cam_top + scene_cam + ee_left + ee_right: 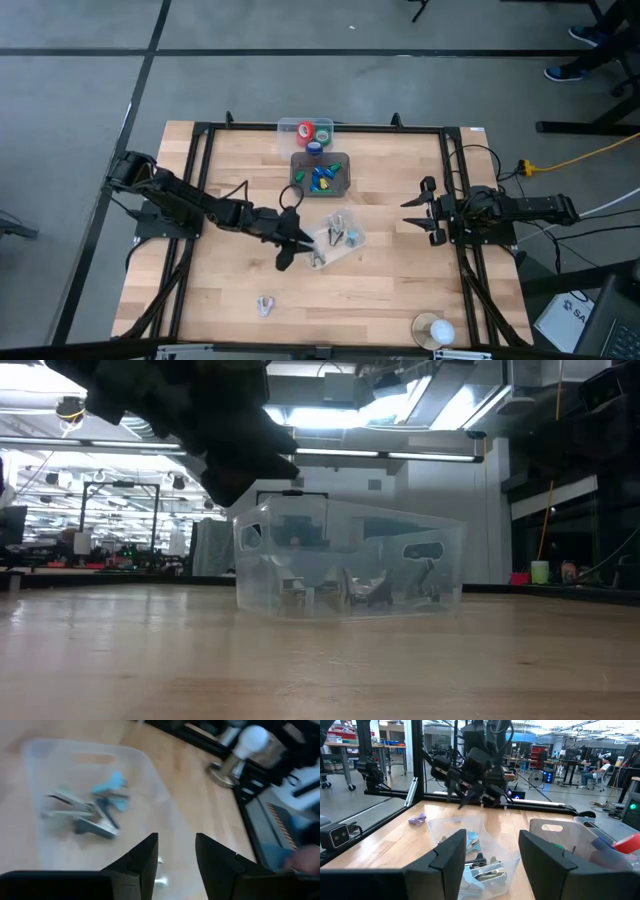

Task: Pick and place Stapler, Stapler remover, tape
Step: Put the purple staple remover into the bottom transparent bin

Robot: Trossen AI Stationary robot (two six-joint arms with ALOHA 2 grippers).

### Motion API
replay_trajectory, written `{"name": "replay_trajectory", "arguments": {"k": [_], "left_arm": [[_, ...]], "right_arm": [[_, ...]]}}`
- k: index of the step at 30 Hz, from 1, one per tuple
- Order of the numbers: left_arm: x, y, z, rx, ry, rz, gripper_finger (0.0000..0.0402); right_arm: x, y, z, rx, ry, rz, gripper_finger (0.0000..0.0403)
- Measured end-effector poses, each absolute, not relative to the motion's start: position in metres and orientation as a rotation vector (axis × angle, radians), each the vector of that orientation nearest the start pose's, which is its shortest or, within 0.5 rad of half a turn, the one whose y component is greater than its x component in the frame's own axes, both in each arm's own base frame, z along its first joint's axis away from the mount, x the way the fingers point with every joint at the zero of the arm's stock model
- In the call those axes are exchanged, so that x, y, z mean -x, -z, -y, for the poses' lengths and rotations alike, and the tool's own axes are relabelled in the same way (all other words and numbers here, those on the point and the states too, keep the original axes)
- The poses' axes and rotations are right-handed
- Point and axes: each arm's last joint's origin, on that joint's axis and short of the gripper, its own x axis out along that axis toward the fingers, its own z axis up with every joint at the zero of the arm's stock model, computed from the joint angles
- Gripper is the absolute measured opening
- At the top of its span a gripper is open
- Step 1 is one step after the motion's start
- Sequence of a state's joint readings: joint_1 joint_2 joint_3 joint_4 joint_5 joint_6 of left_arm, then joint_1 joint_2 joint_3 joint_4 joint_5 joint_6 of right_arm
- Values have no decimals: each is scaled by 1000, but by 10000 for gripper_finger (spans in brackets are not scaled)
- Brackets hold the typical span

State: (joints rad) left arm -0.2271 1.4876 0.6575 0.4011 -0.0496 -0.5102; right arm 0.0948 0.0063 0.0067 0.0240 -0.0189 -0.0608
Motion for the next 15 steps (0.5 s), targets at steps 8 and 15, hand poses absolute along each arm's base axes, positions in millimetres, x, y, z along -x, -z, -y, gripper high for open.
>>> {"name": "replay_trajectory", "arguments": {"k": [8, 15], "left_arm": [[-279, -186, 97, 515, 203, -513, 128], [-266, -185, 127, 674, 288, -604, 127]], "right_arm": [[-97, -168, -10, 60, -113, 28, 188], [-97, -168, -10, 60, -113, 28, 188]]}}
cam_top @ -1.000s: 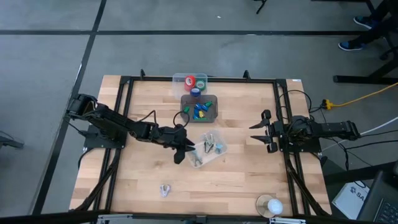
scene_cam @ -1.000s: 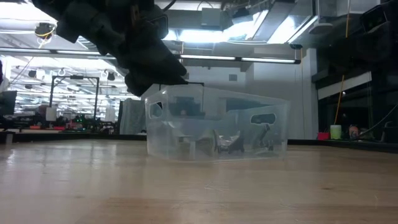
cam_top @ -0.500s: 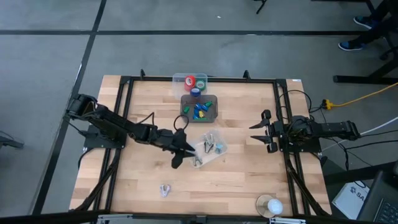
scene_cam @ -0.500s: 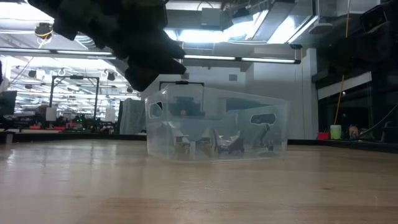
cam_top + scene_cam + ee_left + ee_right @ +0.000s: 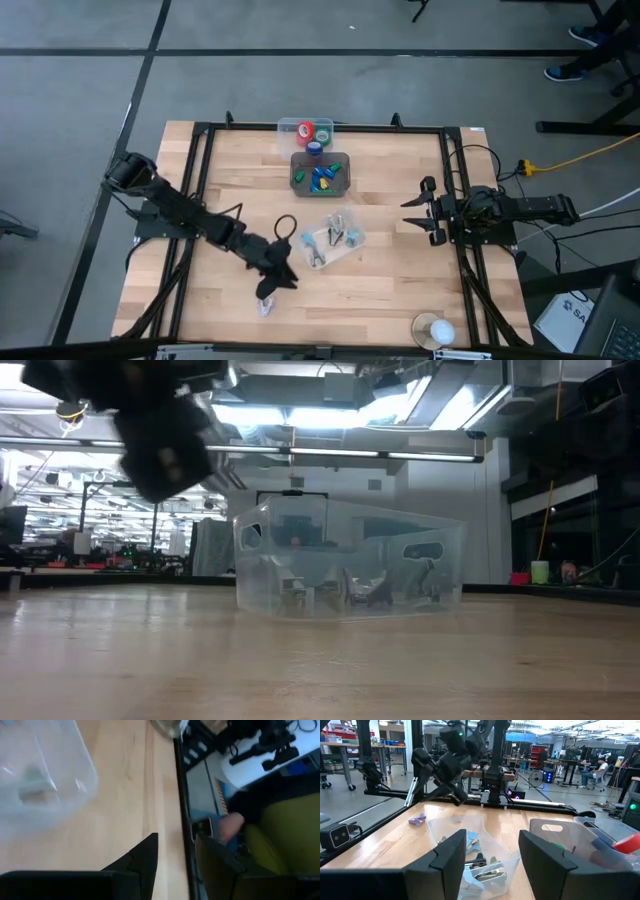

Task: Pick and place Stapler, Stapler remover, tape
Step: Put the purple staple remover into the bottom transparent bin

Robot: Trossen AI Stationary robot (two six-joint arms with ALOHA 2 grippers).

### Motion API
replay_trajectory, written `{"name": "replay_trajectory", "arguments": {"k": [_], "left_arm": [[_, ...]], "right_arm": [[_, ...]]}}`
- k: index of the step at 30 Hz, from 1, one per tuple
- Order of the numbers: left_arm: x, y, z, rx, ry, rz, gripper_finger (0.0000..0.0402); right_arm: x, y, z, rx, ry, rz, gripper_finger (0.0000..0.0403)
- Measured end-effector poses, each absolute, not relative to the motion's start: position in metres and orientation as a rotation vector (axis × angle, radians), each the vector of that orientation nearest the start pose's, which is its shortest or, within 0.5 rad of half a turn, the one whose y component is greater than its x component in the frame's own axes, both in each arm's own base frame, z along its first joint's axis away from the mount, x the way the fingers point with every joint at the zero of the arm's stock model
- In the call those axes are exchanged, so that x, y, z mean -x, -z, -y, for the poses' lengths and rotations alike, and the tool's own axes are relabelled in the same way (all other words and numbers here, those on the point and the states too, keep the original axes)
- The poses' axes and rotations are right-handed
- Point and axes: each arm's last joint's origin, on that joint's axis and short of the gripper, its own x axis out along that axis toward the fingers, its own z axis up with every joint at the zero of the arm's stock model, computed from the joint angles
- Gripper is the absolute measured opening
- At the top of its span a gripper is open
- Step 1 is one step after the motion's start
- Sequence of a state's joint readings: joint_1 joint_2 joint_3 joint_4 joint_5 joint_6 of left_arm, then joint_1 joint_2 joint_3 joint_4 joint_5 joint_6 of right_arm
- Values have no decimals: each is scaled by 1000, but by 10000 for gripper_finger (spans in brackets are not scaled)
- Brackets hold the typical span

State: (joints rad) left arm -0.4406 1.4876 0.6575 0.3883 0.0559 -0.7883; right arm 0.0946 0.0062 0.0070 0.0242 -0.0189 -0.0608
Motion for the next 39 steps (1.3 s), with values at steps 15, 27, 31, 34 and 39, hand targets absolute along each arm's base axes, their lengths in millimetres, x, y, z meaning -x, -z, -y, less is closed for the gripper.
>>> {"name": "replay_trajectory", "arguments": {"k": [15, 27, 31, 34, 39], "left_arm": [[-223, -165, 173, 965, 132, -965, 127], [-209, -158, 180, 1155, -55, -1077, 127], [-207, -153, 174, 1258, -205, -1130, 127], [-206, -150, 170, 1324, -300, -1168, 127], [-208, -150, 167, 1350, -321, -1171, 127]], "right_arm": [[-97, -168, -10, 60, -113, 28, 188], [-97, -168, -10, 60, -112, 28, 188], [-97, -168, -10, 60, -113, 28, 188], [-97, -168, -10, 60, -112, 28, 187], [-97, -168, -10, 60, -113, 28, 187]]}}
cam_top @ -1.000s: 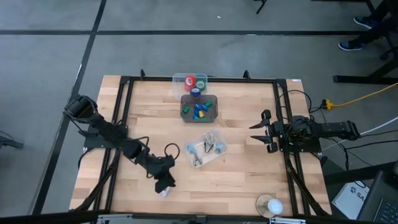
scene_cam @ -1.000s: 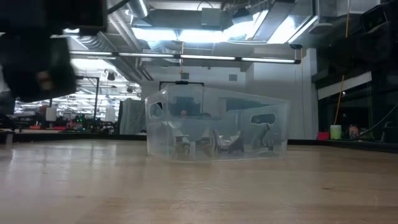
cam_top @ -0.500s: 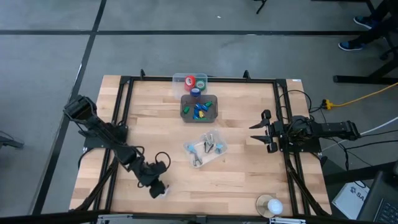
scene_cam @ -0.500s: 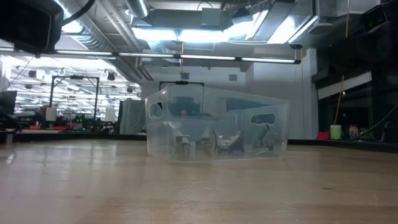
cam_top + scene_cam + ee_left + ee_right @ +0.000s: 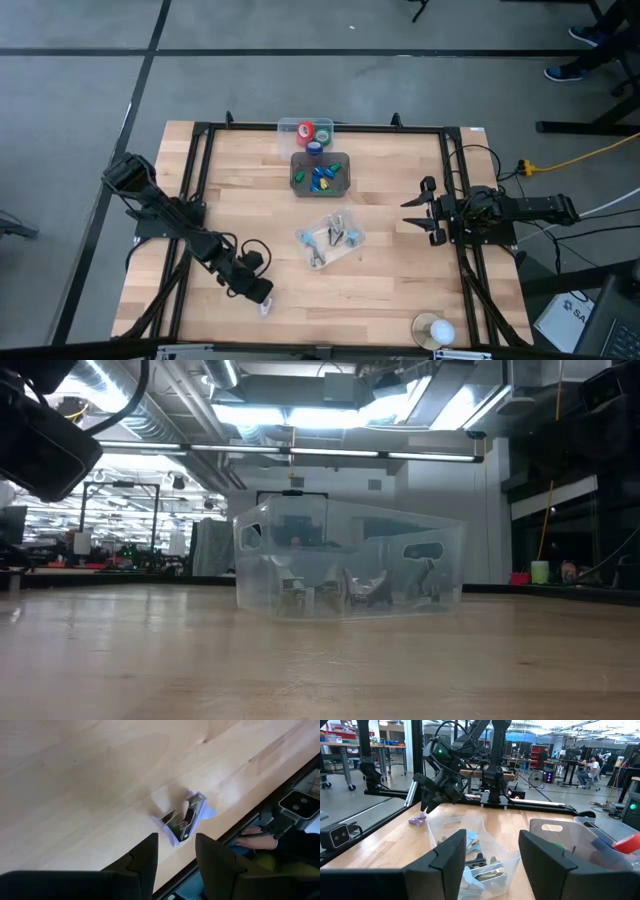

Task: Pick and place Stapler, Stapler remover, tape
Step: Put the purple staple remover into the bottom transparent bin

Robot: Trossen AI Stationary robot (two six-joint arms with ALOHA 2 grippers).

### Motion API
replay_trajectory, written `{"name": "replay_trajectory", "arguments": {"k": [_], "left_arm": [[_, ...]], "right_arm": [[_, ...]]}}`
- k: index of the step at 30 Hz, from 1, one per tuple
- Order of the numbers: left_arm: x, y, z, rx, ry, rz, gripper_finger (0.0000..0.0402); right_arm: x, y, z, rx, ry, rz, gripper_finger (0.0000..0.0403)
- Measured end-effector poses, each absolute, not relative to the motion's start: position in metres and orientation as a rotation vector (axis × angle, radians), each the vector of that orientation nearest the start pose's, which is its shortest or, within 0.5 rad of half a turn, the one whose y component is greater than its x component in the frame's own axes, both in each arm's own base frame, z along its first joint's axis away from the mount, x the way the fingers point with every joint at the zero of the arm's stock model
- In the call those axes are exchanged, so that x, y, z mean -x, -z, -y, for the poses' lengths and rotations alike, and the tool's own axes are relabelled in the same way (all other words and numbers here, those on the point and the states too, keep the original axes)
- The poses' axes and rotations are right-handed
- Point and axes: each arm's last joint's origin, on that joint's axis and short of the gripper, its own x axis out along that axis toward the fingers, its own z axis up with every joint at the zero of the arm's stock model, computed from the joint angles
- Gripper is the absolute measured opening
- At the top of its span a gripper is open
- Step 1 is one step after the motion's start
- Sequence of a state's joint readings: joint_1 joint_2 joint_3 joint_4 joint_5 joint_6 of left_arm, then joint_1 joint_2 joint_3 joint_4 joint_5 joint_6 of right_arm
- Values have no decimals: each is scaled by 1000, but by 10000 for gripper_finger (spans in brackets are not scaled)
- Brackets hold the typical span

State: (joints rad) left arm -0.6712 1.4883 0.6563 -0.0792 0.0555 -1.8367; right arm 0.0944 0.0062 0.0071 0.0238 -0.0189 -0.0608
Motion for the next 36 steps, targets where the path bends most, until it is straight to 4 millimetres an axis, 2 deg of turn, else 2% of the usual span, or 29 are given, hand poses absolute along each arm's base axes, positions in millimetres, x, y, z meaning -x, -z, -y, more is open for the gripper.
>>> {"name": "replay_trajectory", "arguments": {"k": [6, 11, 17, 27, 36], "left_arm": [[-209, -144, 170, 1358, -323, -1202, 127], [-216, -134, 177, 1384, -248, -1256, 127], [-220, -121, 175, 1384, -272, -1347, 127], [-226, -120, 168, 1335, -228, -1332, 126], [-230, -121, 163, 1279, -218, -1259, 75]], "right_arm": [[-97, -168, -10, 60, -113, 28, 187], [-97, -168, -10, 60, -113, 28, 187], [-97, -168, -10, 60, -113, 28, 187], [-97, -168, -10, 60, -113, 28, 187], [-97, -168, -10, 60, -113, 28, 187]]}}
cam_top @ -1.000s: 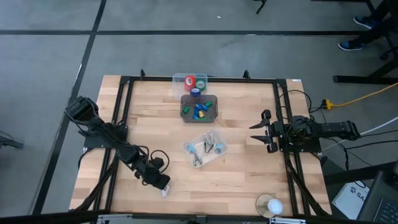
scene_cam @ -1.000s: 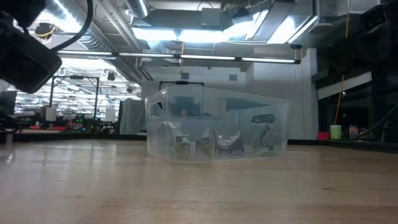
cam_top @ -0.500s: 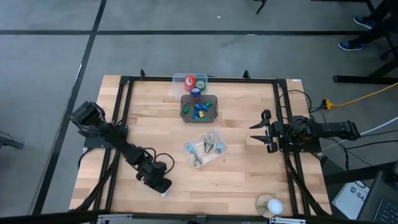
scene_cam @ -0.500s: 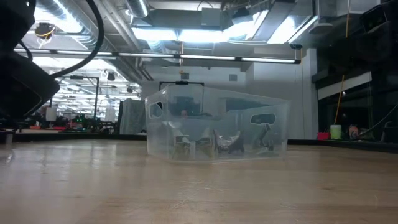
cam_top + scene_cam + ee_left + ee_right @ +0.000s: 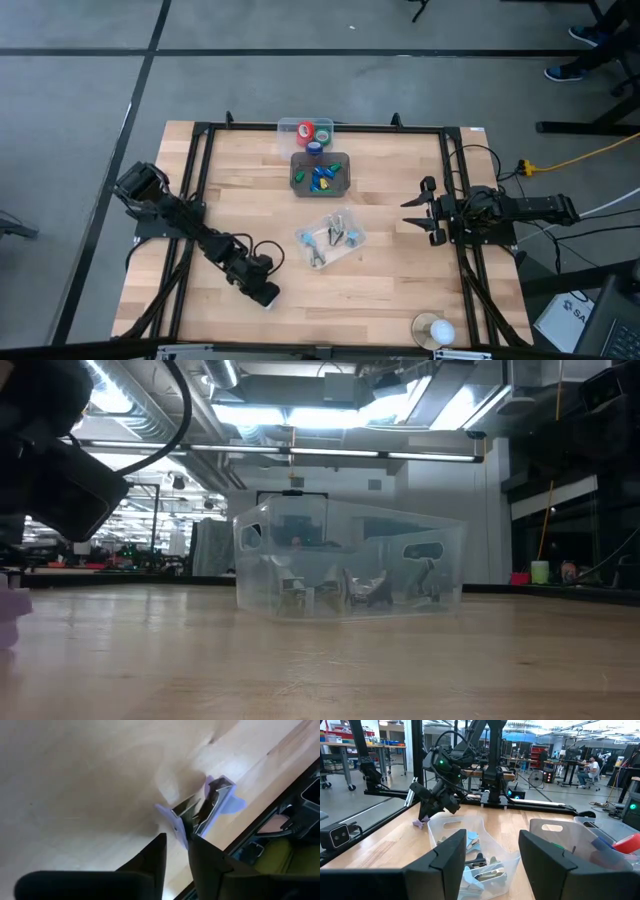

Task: Pick and place Stapler, Stapler remover, tape
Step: Put the purple staple remover into the bottom transparent bin

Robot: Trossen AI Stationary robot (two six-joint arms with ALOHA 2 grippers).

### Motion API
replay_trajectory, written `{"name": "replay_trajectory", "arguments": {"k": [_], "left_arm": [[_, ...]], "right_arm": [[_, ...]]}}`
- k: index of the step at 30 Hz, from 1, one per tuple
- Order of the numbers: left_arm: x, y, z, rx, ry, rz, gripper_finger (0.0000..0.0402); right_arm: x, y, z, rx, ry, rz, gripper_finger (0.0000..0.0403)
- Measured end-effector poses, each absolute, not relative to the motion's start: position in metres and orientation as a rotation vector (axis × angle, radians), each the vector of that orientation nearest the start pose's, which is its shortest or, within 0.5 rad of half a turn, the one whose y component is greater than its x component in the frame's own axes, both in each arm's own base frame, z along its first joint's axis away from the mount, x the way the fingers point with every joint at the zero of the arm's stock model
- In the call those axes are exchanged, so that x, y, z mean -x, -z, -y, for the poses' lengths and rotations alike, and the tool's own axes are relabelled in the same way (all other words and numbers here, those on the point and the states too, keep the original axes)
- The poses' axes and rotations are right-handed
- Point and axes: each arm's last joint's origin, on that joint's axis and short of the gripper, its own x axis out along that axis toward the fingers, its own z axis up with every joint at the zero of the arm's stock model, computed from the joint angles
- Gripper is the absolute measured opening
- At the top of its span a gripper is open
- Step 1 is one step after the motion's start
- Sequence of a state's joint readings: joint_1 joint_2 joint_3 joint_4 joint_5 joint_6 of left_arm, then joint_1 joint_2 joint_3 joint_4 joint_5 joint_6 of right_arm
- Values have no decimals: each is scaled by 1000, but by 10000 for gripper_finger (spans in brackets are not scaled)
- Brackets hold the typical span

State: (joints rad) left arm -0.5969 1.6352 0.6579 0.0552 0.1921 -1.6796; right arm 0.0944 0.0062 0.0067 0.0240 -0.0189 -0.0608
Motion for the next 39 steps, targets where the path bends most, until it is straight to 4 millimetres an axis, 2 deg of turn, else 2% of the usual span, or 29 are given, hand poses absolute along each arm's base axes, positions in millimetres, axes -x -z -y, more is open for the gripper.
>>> {"name": "replay_trajectory", "arguments": {"k": [15, 24, 30, 39], "left_arm": [[-240, -121, 150, 1128, -228, -1094, 6], [-247, -122, 140, 1008, -206, -999, 3], [-248, -122, 139, 1002, -217, -987, 17], [-248, -121, 139, 998, -207, -988, 70]], "right_arm": [[-97, -168, -10, 60, -112, 29, 187], [-97, -168, -10, 60, -113, 28, 188], [-97, -168, -10, 60, -113, 28, 188], [-97, -168, -10, 60, -113, 28, 188]]}}
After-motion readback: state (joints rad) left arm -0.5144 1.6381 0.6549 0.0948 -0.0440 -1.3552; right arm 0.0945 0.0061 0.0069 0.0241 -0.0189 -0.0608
